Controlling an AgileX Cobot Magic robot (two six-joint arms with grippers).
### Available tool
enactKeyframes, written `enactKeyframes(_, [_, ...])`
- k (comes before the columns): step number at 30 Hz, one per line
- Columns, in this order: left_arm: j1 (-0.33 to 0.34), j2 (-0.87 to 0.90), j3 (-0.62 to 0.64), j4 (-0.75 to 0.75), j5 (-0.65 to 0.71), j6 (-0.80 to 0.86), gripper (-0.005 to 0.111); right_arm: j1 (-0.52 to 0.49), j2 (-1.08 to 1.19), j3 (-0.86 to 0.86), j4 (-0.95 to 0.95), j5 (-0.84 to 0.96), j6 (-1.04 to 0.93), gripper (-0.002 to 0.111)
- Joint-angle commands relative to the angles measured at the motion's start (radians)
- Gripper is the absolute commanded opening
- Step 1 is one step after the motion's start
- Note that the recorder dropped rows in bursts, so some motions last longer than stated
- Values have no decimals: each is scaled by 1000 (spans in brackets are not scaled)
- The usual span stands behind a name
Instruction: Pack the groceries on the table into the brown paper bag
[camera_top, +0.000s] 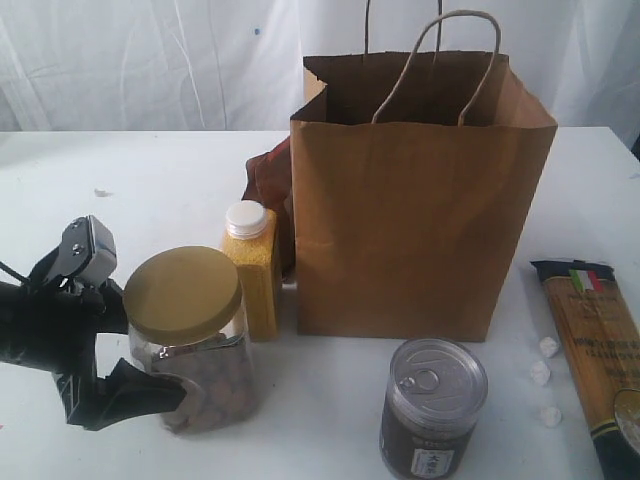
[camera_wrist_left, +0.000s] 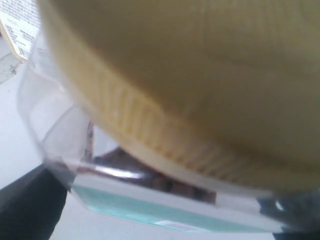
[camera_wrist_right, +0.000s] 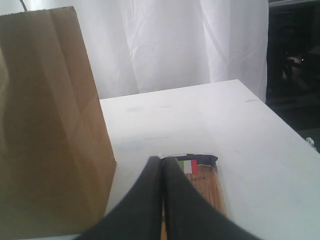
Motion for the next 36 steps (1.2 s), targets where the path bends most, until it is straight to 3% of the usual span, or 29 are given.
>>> enactKeyframes(1, [-6,1,-3,-21,34,159,103,-2,-2,-2,1,-1,4,0])
enactKeyframes(4, [-6,1,-3,-21,52,159,92,-2,-2,-2,1,-1,4,0])
enactKeyframes(11, [-6,1,-3,-19,54,159,28,-2,-2,-2,1,-1,4,0])
enactKeyframes(15, [-6,1,-3,26,52,159,0,-2,-2,-2,1,-1,4,0])
enactKeyframes(36, [-6,-109,-3,63,120,48,0,-2,-2,-2,1,-1,4,0])
